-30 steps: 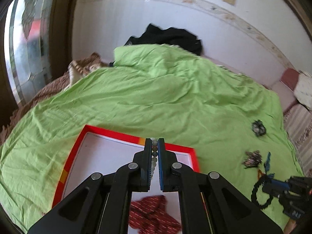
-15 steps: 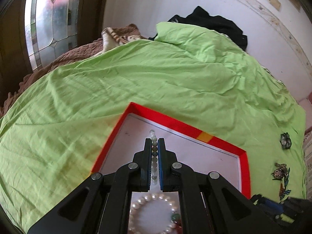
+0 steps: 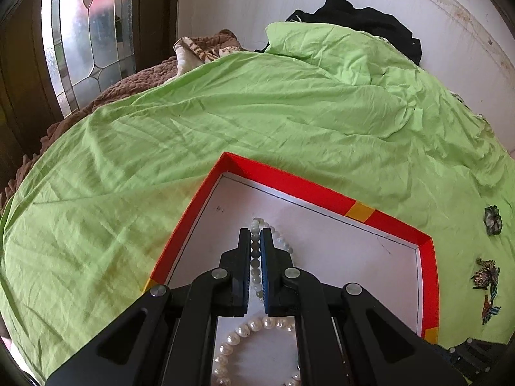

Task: Organize jewelry
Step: 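Carry the bead bracelet and black hair tie toward the tray, lowering the bracelet inside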

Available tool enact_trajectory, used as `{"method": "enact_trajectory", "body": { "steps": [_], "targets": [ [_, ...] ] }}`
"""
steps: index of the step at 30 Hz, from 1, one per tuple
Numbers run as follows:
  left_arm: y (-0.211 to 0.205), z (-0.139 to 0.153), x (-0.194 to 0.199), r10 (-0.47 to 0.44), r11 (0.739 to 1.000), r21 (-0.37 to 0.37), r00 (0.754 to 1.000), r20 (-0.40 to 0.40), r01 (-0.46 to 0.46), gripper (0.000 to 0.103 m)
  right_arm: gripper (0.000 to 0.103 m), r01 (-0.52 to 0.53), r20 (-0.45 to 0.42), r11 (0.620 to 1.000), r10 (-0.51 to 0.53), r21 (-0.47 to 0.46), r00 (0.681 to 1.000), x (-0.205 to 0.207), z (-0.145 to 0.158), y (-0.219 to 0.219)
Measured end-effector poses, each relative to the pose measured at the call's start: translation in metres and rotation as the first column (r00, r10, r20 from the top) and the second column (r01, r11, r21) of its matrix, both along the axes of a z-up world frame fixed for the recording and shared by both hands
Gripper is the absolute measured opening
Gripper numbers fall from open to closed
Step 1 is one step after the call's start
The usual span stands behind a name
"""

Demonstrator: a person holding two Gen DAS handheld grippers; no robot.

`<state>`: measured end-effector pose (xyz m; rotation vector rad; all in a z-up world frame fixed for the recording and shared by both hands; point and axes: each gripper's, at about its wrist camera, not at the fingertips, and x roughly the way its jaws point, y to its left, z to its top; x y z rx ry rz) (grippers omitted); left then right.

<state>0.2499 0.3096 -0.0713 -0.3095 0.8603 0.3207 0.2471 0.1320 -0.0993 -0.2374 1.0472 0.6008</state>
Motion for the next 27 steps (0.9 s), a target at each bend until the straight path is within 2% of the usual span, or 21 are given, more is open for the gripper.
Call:
{"method": "enact_trajectory", "body": {
  "steps": [7,8,9,11,13,15,16,18,23,27],
  "targets": [
    [-0.008,0.005,-0.002,-0.013,1.0,0.012,1.0,0.013,0.013,0.008,0.015,-0.008,0.0,1.0,0.008,-0.016,1.0,-0.007,-0.002,0.003],
    [-0.009,0.006,-0.002,-0.015,1.0,0.008,1.0,0.016,0.015,0.017,0.015,-0.008,0.001,1.0,0.008,-0.015,1.0,-0.007,-0.002,0.003],
    [-0.01,0.008,-0.003,-0.016,1.0,0.0,1.0,0.023,0.016,0.032,0.015,-0.006,0.002,1.0,0.006,-0.011,1.0,-0.007,-0.001,0.002],
    [-0.013,0.013,-0.007,-0.017,1.0,-0.005,0.999,0.051,0.018,0.045,0.017,-0.007,0.001,1.0,0.007,-0.006,1.0,-0.007,0.0,0.002],
    [-0.018,0.02,-0.011,-0.027,1.0,0.002,0.996,0.08,0.027,0.045,0.024,-0.005,0.018,1.0,0.005,-0.003,1.0,-0.008,0.004,0.001],
    [-0.024,0.027,-0.016,-0.031,0.999,0.016,0.994,0.105,0.029,0.048,0.044,-0.001,0.051,1.0,0.002,-0.001,0.999,-0.011,0.009,0.0],
    [-0.026,0.029,-0.017,-0.027,0.999,0.028,0.993,0.113,0.024,0.05,0.048,0.003,0.074,1.0,-0.003,0.0,0.997,-0.013,0.013,-0.001],
    [-0.033,0.034,-0.022,-0.019,0.998,0.069,0.991,0.129,0.01,0.053,0.049,0.003,0.103,1.0,-0.004,0.006,0.995,-0.017,0.019,-0.004],
    [-0.055,0.042,-0.032,-0.03,0.985,0.174,0.989,0.148,0.004,0.054,0.049,0.011,0.158,1.0,-0.014,0.015,0.987,-0.028,0.034,-0.019],
    [-0.077,0.046,-0.037,-0.059,0.969,0.247,0.987,0.151,0.02,0.055,0.049,0.045,0.161,0.999,-0.049,0.031,0.986,-0.032,0.037,-0.041]
  ]
}}
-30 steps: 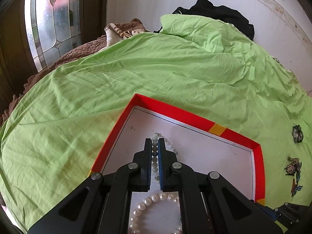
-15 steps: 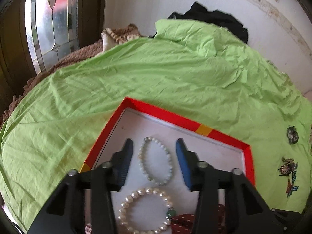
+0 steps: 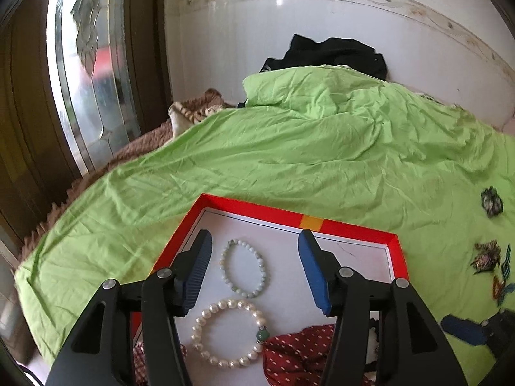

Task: Organize jewelry
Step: 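Carry the bead bracelet and black hair tie toward the tray, lowering the bracelet inside, then move both grippers back to the remaining jewelry on the bed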

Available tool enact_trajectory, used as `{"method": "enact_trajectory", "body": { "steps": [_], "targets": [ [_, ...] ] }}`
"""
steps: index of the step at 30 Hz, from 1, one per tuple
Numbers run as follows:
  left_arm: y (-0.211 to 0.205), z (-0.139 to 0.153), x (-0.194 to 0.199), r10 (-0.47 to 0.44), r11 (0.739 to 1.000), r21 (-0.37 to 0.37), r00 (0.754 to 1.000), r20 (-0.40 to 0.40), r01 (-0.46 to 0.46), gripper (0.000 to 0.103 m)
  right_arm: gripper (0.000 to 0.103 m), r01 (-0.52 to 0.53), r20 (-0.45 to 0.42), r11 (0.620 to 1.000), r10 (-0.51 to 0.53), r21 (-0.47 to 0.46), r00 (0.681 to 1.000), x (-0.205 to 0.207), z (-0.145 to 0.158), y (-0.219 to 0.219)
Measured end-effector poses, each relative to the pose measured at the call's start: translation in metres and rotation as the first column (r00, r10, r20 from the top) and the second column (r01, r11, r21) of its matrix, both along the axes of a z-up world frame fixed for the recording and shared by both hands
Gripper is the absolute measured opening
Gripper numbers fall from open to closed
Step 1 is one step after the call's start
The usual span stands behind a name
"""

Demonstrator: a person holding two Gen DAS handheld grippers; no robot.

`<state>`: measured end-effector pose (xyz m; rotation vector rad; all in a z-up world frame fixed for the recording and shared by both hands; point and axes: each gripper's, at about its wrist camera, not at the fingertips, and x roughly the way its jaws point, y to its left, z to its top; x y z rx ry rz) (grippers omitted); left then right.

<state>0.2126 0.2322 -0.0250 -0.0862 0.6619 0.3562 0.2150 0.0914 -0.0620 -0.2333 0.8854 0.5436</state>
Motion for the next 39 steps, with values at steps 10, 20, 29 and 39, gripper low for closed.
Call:
{"method": "enact_trajectory", "body": {
  "steps": [10,20,29,39],
  "targets": [
    [-0.053,0.01,-0.015,-0.072,0.992,0.11,0.997,0.025,0.069,0.06,0.05,0.126,-0.017,0.992,-0.125,0.031,0.992,-0.004,-0.001,-0.067],
    [-0.102,0.009,-0.023,-0.158,0.965,0.211,0.987,0.008,0.153,0.063,0.051,0.244,-0.061,0.967,-0.241,0.065,0.969,-0.006,-0.007,-0.129],
    [-0.124,0.005,-0.031,-0.221,0.963,0.155,0.975,-0.016,0.221,0.063,0.052,0.303,-0.061,0.95,-0.299,0.071,0.952,-0.012,-0.009,-0.169],
    [-0.149,-0.006,-0.03,-0.278,0.953,0.108,0.959,-0.061,0.283,0.064,0.052,0.384,-0.058,0.92,-0.38,0.077,0.923,-0.011,-0.01,-0.226]
  ]
}}
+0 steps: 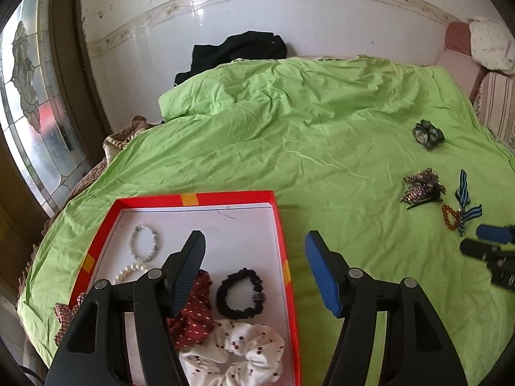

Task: Organize jewelry
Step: 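Move both grippers back to the remaining jewelry on the bed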

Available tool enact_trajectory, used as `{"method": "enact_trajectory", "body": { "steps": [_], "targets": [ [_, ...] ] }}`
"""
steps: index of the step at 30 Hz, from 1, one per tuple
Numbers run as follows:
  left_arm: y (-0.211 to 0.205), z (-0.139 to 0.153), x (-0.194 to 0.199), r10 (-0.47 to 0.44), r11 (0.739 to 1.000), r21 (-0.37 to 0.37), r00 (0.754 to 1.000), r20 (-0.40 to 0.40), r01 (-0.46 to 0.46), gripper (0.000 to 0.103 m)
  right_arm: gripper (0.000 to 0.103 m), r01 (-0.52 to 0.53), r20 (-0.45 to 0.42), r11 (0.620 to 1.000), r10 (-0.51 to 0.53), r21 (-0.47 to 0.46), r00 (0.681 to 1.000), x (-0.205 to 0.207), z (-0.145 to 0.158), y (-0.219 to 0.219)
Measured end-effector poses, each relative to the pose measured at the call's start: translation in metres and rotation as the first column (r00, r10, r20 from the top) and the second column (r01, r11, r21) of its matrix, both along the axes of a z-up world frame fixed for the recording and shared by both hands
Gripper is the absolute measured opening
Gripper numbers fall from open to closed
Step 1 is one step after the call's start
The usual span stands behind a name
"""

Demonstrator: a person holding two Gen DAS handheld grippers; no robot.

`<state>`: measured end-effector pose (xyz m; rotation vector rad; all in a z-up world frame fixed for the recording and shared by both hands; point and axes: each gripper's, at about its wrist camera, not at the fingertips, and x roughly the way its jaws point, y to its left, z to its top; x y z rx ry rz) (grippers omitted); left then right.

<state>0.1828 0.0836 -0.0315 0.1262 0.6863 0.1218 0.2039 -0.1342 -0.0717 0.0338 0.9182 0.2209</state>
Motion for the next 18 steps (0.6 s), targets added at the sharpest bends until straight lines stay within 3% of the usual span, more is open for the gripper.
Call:
{"method": "enact_trajectory", "body": {
  "steps": [10,18],
  "targets": [
    [-0.031,-0.015,0.007,-0.05,0.997,0.05,0.998,-0.044,0.052,0.064,0.053,0.148,-0.027,0.988,-0.147,0.033,0.989,0.011,-0.013,-0.083],
    [-0.061,-0.027,0.013,-0.089,0.992,0.084,0.994,-0.062,0.094,0.064,0.053,0.284,-0.003,0.954,-0.285,0.09,0.958,0.025,-0.014,-0.156]
  ]
}}
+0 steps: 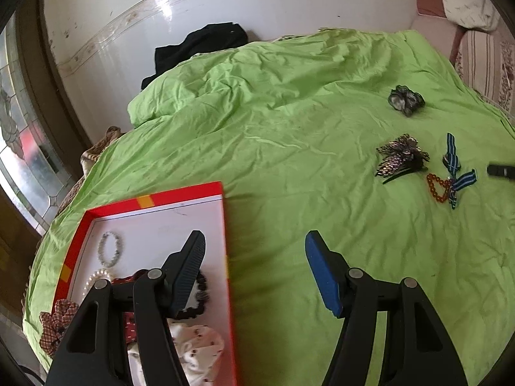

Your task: Organize jewelry

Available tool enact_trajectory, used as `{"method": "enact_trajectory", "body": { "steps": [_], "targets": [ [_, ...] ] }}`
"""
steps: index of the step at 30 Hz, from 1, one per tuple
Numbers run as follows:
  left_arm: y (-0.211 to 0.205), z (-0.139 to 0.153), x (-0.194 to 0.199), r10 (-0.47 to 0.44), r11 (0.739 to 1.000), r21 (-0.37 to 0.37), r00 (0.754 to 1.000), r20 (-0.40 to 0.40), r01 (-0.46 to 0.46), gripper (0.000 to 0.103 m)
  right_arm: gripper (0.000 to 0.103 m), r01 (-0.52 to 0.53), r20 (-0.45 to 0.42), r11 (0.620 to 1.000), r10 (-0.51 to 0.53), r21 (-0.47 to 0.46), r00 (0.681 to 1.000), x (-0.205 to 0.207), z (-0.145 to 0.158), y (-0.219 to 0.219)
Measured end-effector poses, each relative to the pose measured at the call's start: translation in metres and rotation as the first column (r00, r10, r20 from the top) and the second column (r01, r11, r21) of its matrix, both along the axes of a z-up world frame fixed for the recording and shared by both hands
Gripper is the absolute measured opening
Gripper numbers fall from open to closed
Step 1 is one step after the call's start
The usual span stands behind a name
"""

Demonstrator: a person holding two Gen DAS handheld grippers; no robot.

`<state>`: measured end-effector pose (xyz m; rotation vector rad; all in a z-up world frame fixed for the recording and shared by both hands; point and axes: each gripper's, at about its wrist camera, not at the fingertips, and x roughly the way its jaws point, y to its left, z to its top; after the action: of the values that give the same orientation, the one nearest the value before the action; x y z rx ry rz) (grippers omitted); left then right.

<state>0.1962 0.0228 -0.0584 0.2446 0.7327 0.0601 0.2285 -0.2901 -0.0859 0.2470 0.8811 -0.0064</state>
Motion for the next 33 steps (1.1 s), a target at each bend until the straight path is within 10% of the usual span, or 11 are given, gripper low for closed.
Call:
{"method": "enact_trajectory", "body": {
  "steps": [8,27,33],
  "targets": [
    [-0.017,-0.006,0.012,-0.017,0.999,-0.034,0.998,-0.056,0.015,0.064,0.053,0.098,0.016,0.991,-0.1,0.093,0.995,0.016,-0.012,-0.055],
    [-0.118,-0.012,0.138,-0.148,0.947,-0.311,0.968,-0.203,0.08,0.064,0.054,-0.04,-0.05,0.955,0.057,0.295,0.997,0.072,-0.044,-0.054],
    [-0.155,-0.026,0.165,-0.2,0.947,-0.293,0.954,-0.222,0.131,0.064,0.056,-0.046,-0.058,0.941,0.07,0.336,0.996,0.082,-0.054,-0.056]
  ]
}}
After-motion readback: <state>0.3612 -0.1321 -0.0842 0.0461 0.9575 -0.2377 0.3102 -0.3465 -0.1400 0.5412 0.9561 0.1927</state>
